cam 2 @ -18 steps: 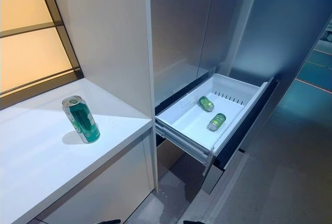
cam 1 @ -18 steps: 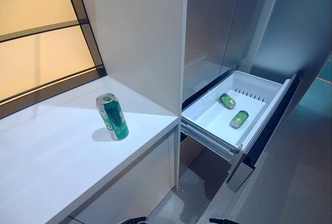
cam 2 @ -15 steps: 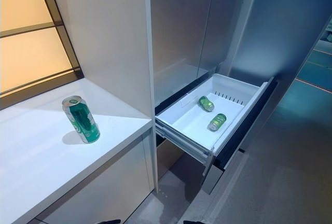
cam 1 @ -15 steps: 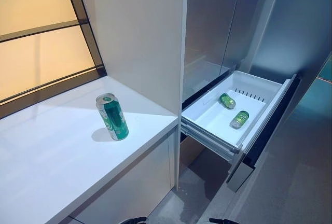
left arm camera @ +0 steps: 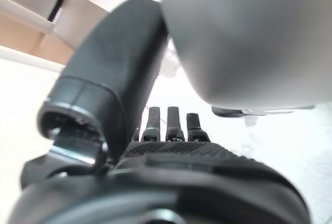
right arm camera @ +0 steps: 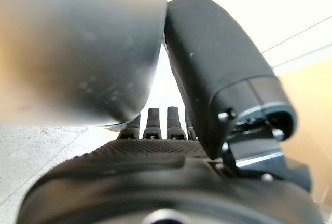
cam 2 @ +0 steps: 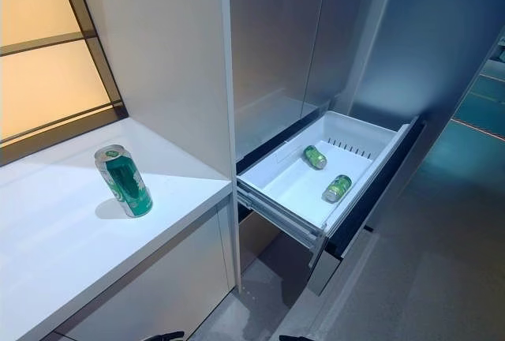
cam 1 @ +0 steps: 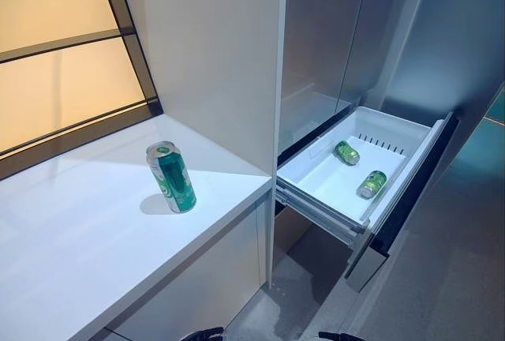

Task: Put drinks into fridge and close the fridge

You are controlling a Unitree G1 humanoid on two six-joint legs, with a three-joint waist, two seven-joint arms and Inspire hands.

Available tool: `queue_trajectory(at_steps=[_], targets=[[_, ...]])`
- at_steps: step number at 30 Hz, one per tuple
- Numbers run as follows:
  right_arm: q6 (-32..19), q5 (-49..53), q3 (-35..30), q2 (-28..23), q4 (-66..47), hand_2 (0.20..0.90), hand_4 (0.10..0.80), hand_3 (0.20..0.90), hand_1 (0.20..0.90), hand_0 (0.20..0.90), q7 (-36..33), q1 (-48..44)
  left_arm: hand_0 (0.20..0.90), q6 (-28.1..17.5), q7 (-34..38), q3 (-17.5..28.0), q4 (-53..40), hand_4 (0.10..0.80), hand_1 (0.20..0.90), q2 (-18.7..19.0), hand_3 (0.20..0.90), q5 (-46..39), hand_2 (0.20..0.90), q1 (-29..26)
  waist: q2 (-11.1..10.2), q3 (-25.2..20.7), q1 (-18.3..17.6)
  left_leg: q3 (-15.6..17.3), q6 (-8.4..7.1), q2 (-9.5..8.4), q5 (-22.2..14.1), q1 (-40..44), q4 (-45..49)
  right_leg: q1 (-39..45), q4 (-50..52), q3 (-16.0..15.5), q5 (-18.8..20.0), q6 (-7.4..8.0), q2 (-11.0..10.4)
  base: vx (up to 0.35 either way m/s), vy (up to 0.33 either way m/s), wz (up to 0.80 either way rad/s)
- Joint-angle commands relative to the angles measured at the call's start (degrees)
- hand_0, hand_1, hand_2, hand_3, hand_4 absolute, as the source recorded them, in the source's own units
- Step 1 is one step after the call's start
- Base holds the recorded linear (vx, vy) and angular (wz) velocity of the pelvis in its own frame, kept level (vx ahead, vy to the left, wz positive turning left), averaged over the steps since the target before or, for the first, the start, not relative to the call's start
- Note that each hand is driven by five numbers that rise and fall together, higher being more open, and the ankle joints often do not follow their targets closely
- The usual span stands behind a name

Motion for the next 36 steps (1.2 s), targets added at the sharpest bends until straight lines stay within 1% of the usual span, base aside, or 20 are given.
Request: queue_trajectory(at_steps=[1, 4, 5, 7, 8, 10, 11, 12, 14, 16, 17, 18, 19, 21, 23, 27, 28, 31, 32, 36], targets=[[1.47, -1.03, 0.75, -0.01, 2.98, 0.9, 0.8, 0.9, 0.9, 0.9, 2.59, -4.56, 0.9, -1.15, -11.19, -2.41, -5.33, 0.8, 0.9, 0.43, 0.9, -4.38, 0.9, -5.75, -0.85, 2.35, 0.42, 5.19, 2.42, -3.46, -1.24, -0.17, 0.89, 0.77, 2.62, 0.44, -1.49, 1.19, -0.11, -0.038, 0.027, -0.01], [2.06, -1.53, 0.62, -0.68, 2.42, 0.9, 0.8, 0.9, 0.9, 0.9, 2.91, -4.9, 0.9, 3.4, -18.03, -3.78, -9.74, 0.8, 0.9, 0.99, 0.9, -7.57, 0.9, -6.6, -0.44, 2.5, 0.19, 5.31, 2.44, -3.42, -1.2, -0.21, 0.8, 0.6, 2.65, 0.7, -1.36, 1.28, -0.1, -0.011, 0.009, 0.0], [2.5, -1.7, 0.7, -1.01, 1.99, 0.9, 0.8, 0.9, 0.9, 0.9, 3.07, -5.12, 0.9, 6.17, -22.62, -4.49, -13.01, 0.8, 0.9, 1.37, 0.9, -9.89, 0.9, -7.16, -0.2, 2.55, 0.03, 5.41, 2.45, -3.37, -1.18, -0.19, 0.71, 0.48, 2.67, 0.9, -1.29, 1.33, -0.06, 0.0, 0.0, 0.0], [2.71, -1.91, 0.64, -1.21, 1.67, 0.9, 0.8, 0.9, 0.9, 0.9, 3.17, -5.11, 0.9, 8.28, -25.24, -4.88, -16.21, 0.8, 0.9, 1.65, 0.9, -12.08, 0.9, -7.31, -0.01, 2.61, -0.06, 5.42, 2.45, -3.37, -1.17, -0.17, 0.69, 0.44, 2.68, 1.09, -1.24, 1.35, -0.05, 0.0, 0.0, 0.0], [2.9, -2.27, 0.44, -1.46, 1.15, 0.9, 0.8, 0.9, 0.9, 0.9, 3.23, -4.88, 0.9, 12.51, -28.45, -5.64, -23.55, 0.8, 0.9, 2.46, 0.9, -16.99, 0.9, -7.86, 0.28, 2.55, -0.22, 5.44, 2.42, -3.33, -1.2, -0.16, 0.58, 0.33, 2.66, 1.33, -1.14, 1.45, -0.04, 0.0, 0.0, 0.0], [2.95, -2.16, 0.67, -1.63, 0.54, 0.9, 0.8, 0.9, 0.9, 0.9, 3.15, -4.48, 0.9, 16.39, -32.66, -4.89, -31.9, 0.8, 0.9, 3.91, 0.9, -22.16, 0.9, -8.98, 0.47, 2.56, -0.35, 5.49, 2.39, -3.27, -1.22, -0.2, 0.52, 0.16, 2.73, 1.58, -1.09, 1.55, -0.08, -0.022, 0.016, -0.03], [2.91, -2.05, 0.74, -1.63, 0.1, 0.9, 0.8, 0.9, 0.9, 0.9, 2.92, -4.08, 0.9, 20.38, -33.06, -3.94, -38.46, 0.8, 0.9, 5.19, 0.9, -24.89, 0.9, -9.89, 0.53, 2.59, -0.32, 5.4, 2.38, -3.27, -1.22, -0.29, 0.52, 0.04, 2.76, 1.62, -1.02, 1.6, -0.13, -0.024, 0.005, -0.03], [2.82, -1.84, 0.81, -1.61, -0.2, 0.9, 0.8, 0.9, 0.9, 0.9, 2.69, -3.7, 0.9, 22.53, -33.64, -3.16, -43.51, 0.8, 0.9, 6.13, 0.9, -27.77, 0.9, -10.69, 0.55, 2.65, -0.29, 5.31, 2.44, -3.3, -1.22, -0.34, 0.55, 0.01, 2.76, 1.66, -0.95, 1.64, -0.18, -0.023, 0.002, -0.03], [2.6, -1.58, 0.83, -1.62, -0.55, 0.9, 0.8, 0.9, 0.9, 0.9, 2.33, -3.11, 0.9, 24.8, -34.9, -1.61, -51.16, 0.8, 0.9, 7.43, 0.9, -33.11, 0.9, -11.77, 0.57, 2.7, -0.12, 5.04, 2.58, -3.36, -1.27, -0.42, 0.47, 0.03, 2.61, 1.71, -0.88, 1.61, -0.25, 0.0, 0.0, 0.0], [1.83, -1.48, 0.46, -1.46, -0.62, 0.9, 0.8, 0.9, 0.9, 0.9, 1.99, -2.05, 0.9, 28.45, -32.58, 1.77, -63.65, 0.8, 0.9, 7.85, 0.9, -43.79, 0.9, -12.8, 0.43, 2.69, 0.21, 4.67, 2.79, -3.48, -1.54, -0.38, 0.32, 0.34, 2.21, 1.72, -0.9, 1.58, -0.34, 0.0, 0.0, 0.0], [1.22, -1.34, 0.4, -1.24, -0.43, 0.9, 0.8, 0.9, 0.9, 0.9, 1.8, -1.46, 0.9, 30.76, -29.12, 3.73, -69.77, 0.8, 0.9, 7.06, 0.9, -50.75, 0.9, -13.19, 0.24, 2.63, 0.37, 4.38, 2.92, -3.54, -1.72, -0.28, 0.24, 0.57, 2.02, 1.77, -0.98, 1.55, -0.38, 0.0, 0.0, 0.0], [0.72, -1.43, 0.18, -0.85, -0.23, 0.9, 0.8, 0.9, 0.9, 0.9, 1.58, -0.96, 0.9, 30.73, -26.52, 5.25, -73.95, 0.8, 0.9, 5.67, 0.9, -54.74, 0.9, -13.36, 0.05, 2.52, 0.48, 4.15, 3.03, -3.58, -1.9, -0.16, 0.18, 0.76, 1.9, 1.79, -1.08, 1.53, -0.41, 0.028, -0.039, 0.01], [0.29, -1.4, -0.29, -0.25, 0.02, 0.9, 0.8, 0.9, 0.9, 0.9, 1.27, -0.44, 0.9, 29.69, -24.14, 7.36, -77.8, 0.8, 0.9, 4.4, 0.9, -57.75, 0.9, -13.9, -0.22, 2.36, 0.65, 3.95, 3.12, -3.56, -2.15, 0.0, 0.14, 1.01, 1.78, 1.77, -1.14, 1.48, -0.45, 0.03, -0.054, 0.02], [0.15, -0.65, 0.18, 0.64, -0.11, 0.9, 0.8, 0.9, 0.9, 0.9, 0.46, 0.05, 0.9, 24.27, -20.16, 8.43, -83.07, 0.8, 0.9, 4.35, 0.9, -60.12, 0.9, -14.78, -0.55, 2.26, 0.92, 3.52, 3.13, -3.49, -2.25, 0.1, 0.13, 1.29, 1.68, 1.71, -1.18, 1.4, -0.42, 0.029, -0.06, 0.07], [-0.15, 0.74, 1.09, 1.64, -0.28, 0.9, 0.8, 0.9, 0.9, 0.9, -0.43, 0.74, 0.9, 13.19, -15.45, 10.37, -87.36, 0.8, 0.9, 5.13, 0.9, -55.29, 0.9, -16.22, -0.89, 2.04, 1.2, 2.87, 3.11, -3.49, -2.4, 0.33, 0.13, 1.84, 1.49, 1.44, -1.41, 1.25, -0.36, 0.032, -0.046, 0.15], [-0.75, 2.5, 2.49, 2.54, -0.38, 0.9, 0.8, 0.9, 0.9, 0.9, -1.49, 2.12, 0.9, -3.45, -7.21, 15.25, -91.4, 0.8, 0.9, 10.17, 0.9, -46.37, 0.9, -20.02, -1.38, 1.4, 1.76, 1.77, 3.06, -3.6, -2.6, 0.43, 0.13, 2.57, 0.99, 0.9, -1.91, 1.08, -0.27, 0.029, -0.031, 0.04], [-0.79, 2.7, 2.67, 2.85, -0.33, 0.9, 0.8, 0.9, 0.9, 0.9, -1.74, 2.44, 0.9, -6.25, -5.47, 16.77, -92.68, 0.8, 0.9, 11.32, 0.9, -43.93, 0.9, -20.94, -1.57, 1.11, 1.92, 1.55, 2.99, -3.6, -2.59, 0.37, 0.13, 2.67, 0.92, 0.77, -2.05, 1.04, -0.22, 0.002, -0.033, 0.01], [-1.29, 2.56, 3.11, 3.32, 0.48, 0.9, 0.8, 0.9, 0.9, 0.9, -1.87, 2.78, 0.9, -10.83, -1.4, 20.0, -95.21, 0.8, 0.9, 13.75, 0.9, -36.61, 0.9, -23.04, -1.82, 0.41, 2.14, 1.18, 2.78, -3.62, -1.97, -0.24, 0.13, 2.3, 0.93, 0.5, -1.93, 0.75, -0.14, 0.005, -0.007, 0.04], [-1.26, 2.48, 3.42, 3.47, 0.89, 0.9, 0.8, 0.9, 0.9, 0.9, -1.92, 2.61, 0.9, -11.17, -0.26, 20.6, -96.34, 0.8, 0.9, 14.67, 0.9, -34.23, 0.9, -24.09, -1.87, 0.03, 2.29, 0.93, 2.73, -3.65, -1.93, -0.41, 0.13, 2.24, 0.88, 0.46, -2.03, 0.6, -0.02, 0.023, -0.011, 0.09], [-1.47, 2.08, 3.9, 3.81, 2.02, 0.9, 0.8, 0.9, 0.9, 0.9, -1.95, 1.87, 0.9, -10.28, 0.7, 20.96, -98.1, 0.8, 0.9, 15.57, 0.9, -33.11, 0.9, -25.22, -1.9, -0.36, 2.81, 0.45, 2.59, -3.67, -1.86, -0.64, 0.13, 2.27, 0.89, 0.12, -2.29, 0.4, 0.11, 0.014, -0.005, 0.13]])
